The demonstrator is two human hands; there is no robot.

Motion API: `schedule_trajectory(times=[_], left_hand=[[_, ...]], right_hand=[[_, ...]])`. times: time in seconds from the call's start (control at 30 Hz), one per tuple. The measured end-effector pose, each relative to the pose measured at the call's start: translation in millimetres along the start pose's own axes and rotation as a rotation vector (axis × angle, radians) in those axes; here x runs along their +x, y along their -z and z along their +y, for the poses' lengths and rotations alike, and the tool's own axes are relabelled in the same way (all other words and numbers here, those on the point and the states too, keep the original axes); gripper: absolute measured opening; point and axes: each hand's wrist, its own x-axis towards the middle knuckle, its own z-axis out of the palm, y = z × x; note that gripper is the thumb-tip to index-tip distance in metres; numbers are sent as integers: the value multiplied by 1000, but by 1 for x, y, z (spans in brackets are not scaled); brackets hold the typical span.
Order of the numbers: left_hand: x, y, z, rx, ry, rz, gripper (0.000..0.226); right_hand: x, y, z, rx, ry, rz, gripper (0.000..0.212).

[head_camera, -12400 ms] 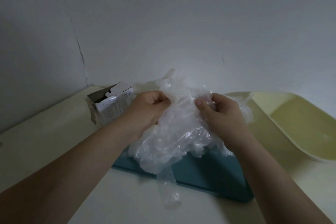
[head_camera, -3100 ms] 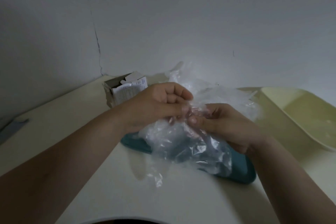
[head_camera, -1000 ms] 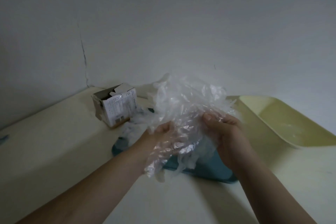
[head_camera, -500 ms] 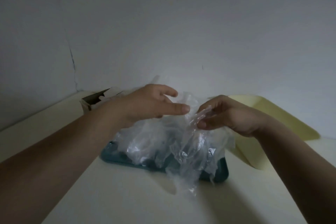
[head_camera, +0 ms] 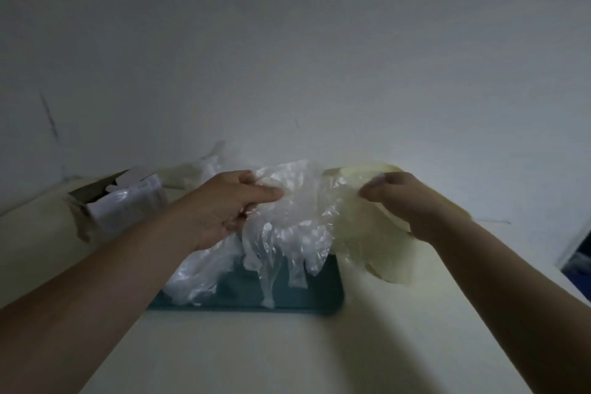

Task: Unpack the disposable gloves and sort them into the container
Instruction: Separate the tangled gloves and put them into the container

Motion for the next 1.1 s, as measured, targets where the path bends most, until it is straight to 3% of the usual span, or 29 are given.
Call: schedule_trajectory(times=[0.07,0.2,0.4,0.5,0.57,0.67,0.73,0.9,1.0,1.1], left_hand=[[-4,1,2,-66,25,6,40],[-9,8,3,-139,93,54,20],[-17,16,4,-128,32,54,12],[-18,19,9,-106,13,-6,26],[-17,16,15,-131,-28,-39,18],[-12,5,24,-170,-94,-53,10],[-9,-8,30,-156,-112,-90,10],[-2,-41,49,-170,-184,-255,20],[-3,-45,62,-222,-219,-371,40],[-2,-44,72,-273,-246,-450,53]], right_hand=[[-3,-3,2,17,-60,-20,14],[-9,-9,-2,42,-182,-85,19],[-22,-20,-6,38,-206,-147,11],[-23,-8,-21,18,-144,-131,22],[-21,9,-36,53,-64,-104,22],[-18,39,-51,161,22,-199,20],[-13,55,-50,111,24,-189,21],[6,71,-28,-262,-110,-73,15],[17,68,-26,-327,-138,-122,11],[36,64,-24,-370,-149,-146,21]])
